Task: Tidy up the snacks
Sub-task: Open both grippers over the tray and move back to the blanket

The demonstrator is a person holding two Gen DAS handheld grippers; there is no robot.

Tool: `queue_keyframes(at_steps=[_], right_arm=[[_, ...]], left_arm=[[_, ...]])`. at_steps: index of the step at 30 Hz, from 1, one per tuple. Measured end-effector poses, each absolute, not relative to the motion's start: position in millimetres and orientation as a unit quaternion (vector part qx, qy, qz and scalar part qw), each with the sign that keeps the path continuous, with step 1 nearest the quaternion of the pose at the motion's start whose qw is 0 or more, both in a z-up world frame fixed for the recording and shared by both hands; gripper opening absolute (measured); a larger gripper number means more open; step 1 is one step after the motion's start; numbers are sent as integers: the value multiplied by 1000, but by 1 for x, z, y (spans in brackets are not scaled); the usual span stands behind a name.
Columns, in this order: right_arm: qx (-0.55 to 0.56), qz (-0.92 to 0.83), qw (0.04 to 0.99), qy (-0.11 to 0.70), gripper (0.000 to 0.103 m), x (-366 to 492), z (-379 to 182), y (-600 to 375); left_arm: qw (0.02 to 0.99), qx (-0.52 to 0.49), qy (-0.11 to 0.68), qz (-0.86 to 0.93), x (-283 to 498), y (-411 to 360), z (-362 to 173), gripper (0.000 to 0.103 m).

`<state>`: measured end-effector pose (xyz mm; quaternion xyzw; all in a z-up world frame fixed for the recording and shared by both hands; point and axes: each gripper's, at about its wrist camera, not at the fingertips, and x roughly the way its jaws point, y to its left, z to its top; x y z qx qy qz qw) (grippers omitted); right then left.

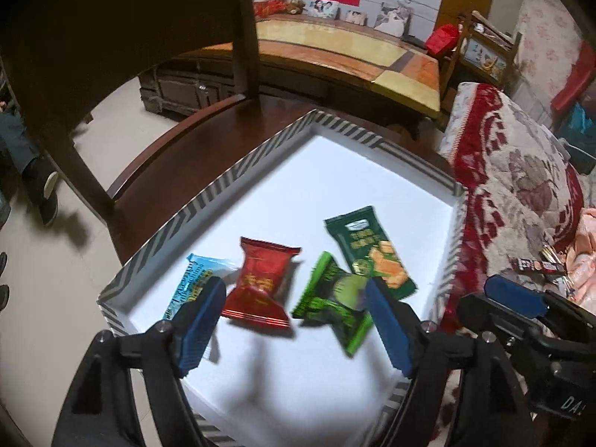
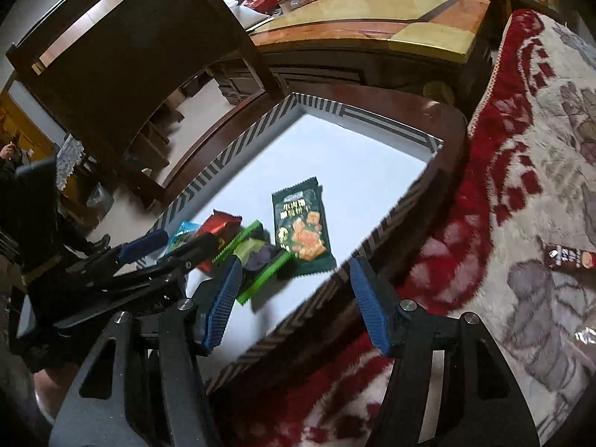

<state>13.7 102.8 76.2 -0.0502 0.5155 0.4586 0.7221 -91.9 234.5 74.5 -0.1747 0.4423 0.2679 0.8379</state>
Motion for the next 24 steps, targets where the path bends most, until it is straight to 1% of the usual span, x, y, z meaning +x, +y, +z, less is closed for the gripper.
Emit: queue_keyframes(at_steps=[10,24], right_arm=[[-41,427,745,512,61,11,79,58],[-13,367,769,523,61,24,71,-26]], left_arm=[[852,-157,443,232,-84,194,83,81],[867,-125,460,144,-54,120,77,81]])
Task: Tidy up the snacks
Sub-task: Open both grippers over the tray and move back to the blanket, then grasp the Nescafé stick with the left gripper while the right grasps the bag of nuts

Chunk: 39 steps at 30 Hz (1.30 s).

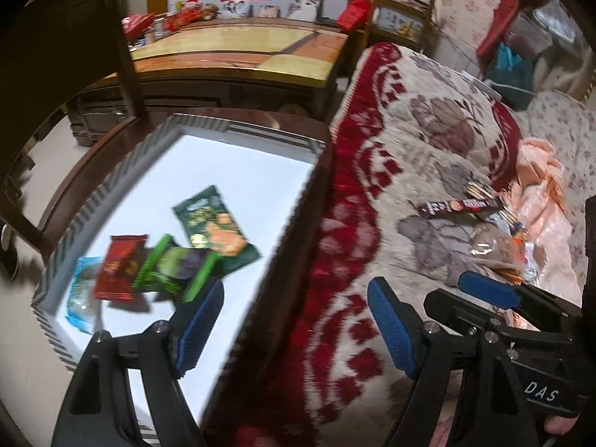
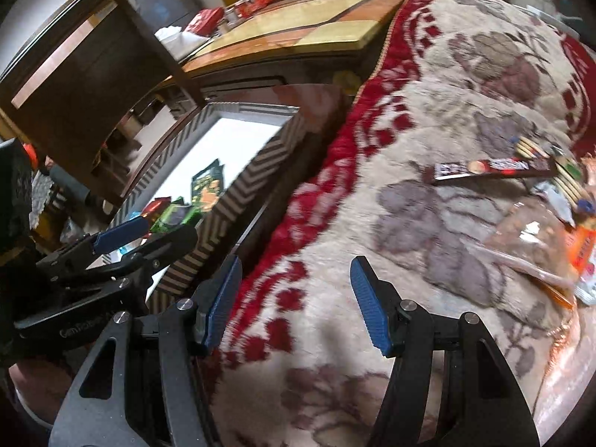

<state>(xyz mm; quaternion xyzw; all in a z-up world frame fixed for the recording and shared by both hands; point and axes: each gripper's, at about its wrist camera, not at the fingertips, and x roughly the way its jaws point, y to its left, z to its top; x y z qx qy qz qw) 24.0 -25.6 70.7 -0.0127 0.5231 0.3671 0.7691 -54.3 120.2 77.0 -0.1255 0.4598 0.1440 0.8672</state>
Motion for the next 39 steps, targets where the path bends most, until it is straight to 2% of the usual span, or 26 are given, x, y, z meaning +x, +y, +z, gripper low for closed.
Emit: queue_keyframes(at_steps=[14,24,39], right_arm=[[11,312,787,532,61,36,58,-102],[42,263,796,544,61,50,45,-157],[66,245,799,546,61,70,40,-193]], left_arm=[[868,-93,483,67,-26,69,65,82],[872,-62,483,-41,26,26,68,83],[824,81,513,-226,143,-24,32,83]])
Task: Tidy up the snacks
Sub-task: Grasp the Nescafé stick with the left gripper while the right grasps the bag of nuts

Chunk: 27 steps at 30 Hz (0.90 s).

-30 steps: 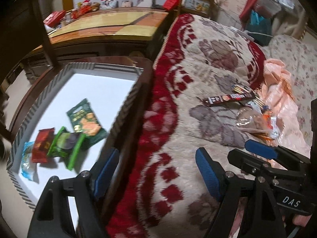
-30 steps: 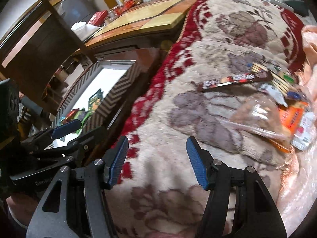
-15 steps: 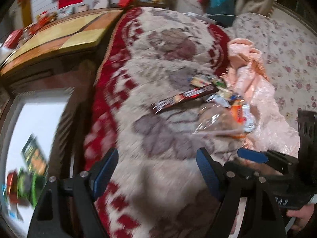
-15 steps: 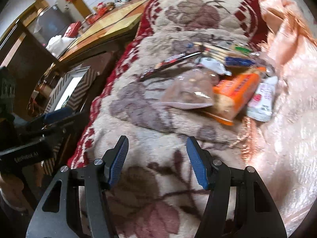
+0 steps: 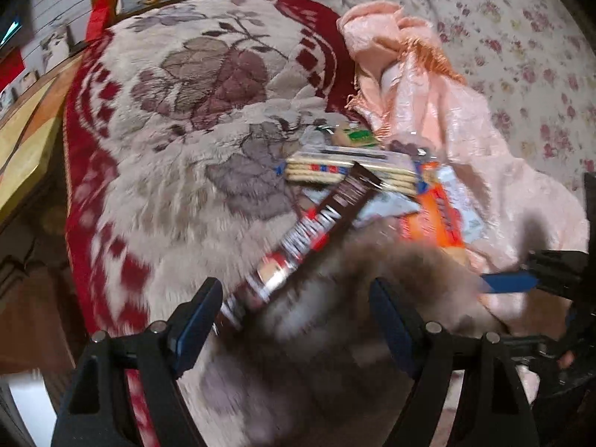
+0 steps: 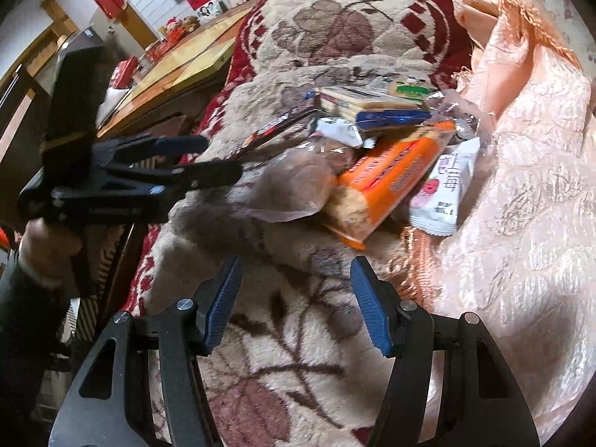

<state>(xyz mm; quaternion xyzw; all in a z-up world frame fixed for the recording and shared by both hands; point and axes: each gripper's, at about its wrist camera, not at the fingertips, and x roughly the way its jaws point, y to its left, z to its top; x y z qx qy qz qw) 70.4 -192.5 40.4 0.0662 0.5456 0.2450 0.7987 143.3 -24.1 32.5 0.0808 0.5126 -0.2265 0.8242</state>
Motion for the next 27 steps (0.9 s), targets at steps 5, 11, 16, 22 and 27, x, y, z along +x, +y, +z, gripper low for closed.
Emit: queue_keyframes(at_steps=[5,11,16,22,27], right_arm=[[76,242,797,548,61,78,36,-198],[61,257,815,516,61,81,53,-193],[46,264,823,501,61,85,66,-179],[36,252,812,525,61,105,53,-161],[31,239,802,546,61,126,29,-145]], left_arm=[[811,66,534,-231,171,-27,15,83],[818,44,539,-197,174,-25,10,20],[821,-3,546,-164,160,-9,13,11],[828,-59,547,-110,125,19,24,11],[846,-89,520,-76,89,36,43,11]])
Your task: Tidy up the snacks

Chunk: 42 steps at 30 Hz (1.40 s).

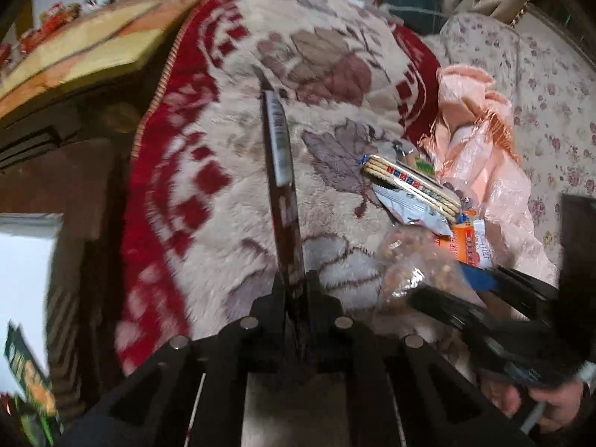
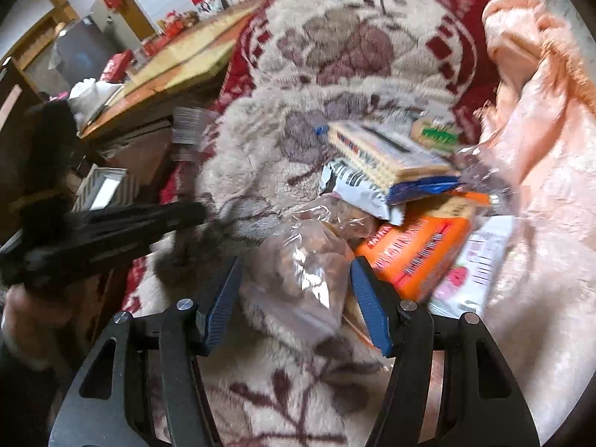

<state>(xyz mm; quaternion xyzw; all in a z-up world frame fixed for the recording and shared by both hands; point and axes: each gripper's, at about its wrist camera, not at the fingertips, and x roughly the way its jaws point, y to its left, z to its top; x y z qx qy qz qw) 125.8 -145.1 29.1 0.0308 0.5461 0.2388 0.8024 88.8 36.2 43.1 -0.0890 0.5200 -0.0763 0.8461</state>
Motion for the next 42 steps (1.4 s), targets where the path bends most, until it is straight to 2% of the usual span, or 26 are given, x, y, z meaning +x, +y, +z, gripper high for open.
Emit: queue_keyframes(at_steps=[1,3,7,13,15,17,18,19,20,21,22,24,25,26,27,29,38,42], right_arm=[[31,244,802,544,61,129,25,-142],[39,246,801,544,47,134,18,-139],[70,259,799,539,35,136,19,-145],[53,277,793,540,33,125,26,-151],[67,265,793,544,36,127,25,-155],[74,250,796,546,55,129,26,-158],[80,247,799,542,61,130,29,-158],[83,245,800,541,70,130,30,-158],[86,240,801,542,72,132,30,-156],[87,234,801,545,72,134,28,-154],[86,228,801,548,72,138,26,-151],[89,228,801,547,72,144,21,-146],[87,232,799,548,70,145,18,-143],[74,239,797,550,53,145,14,-138],[58,240,799,548,45,144,13,-135],[51,260,799,539,34,140,14,-138],[88,294,809,501,31,119,52,-151],[96,304,815,483,31,108,74,-153]], left_arm=[[847,-94,518,-75,85,38,45,11],[843,-111,521,-78,82,42,45,11],[828,-148,536,-76,101,48,30,11],[818,-153,550,-63,125,40,15,11],[817,-155,552,-58,132,39,13,11],[821,-154,548,-51,136,39,15,12],[822,-152,547,-48,139,39,15,15],[821,-148,549,-44,144,39,15,24],[820,-143,553,-39,148,38,14,33],[818,-137,558,-34,152,37,12,52],[818,-136,558,-31,156,36,10,56],[821,-122,557,-23,161,30,7,55],[823,-108,558,-19,161,27,7,47],[825,-94,558,-14,160,25,7,38],[826,-76,559,-4,159,24,6,23],[824,-90,559,-13,155,32,6,22],[837,-148,527,-18,122,59,53,11],[844,-161,511,-20,106,66,74,10]])
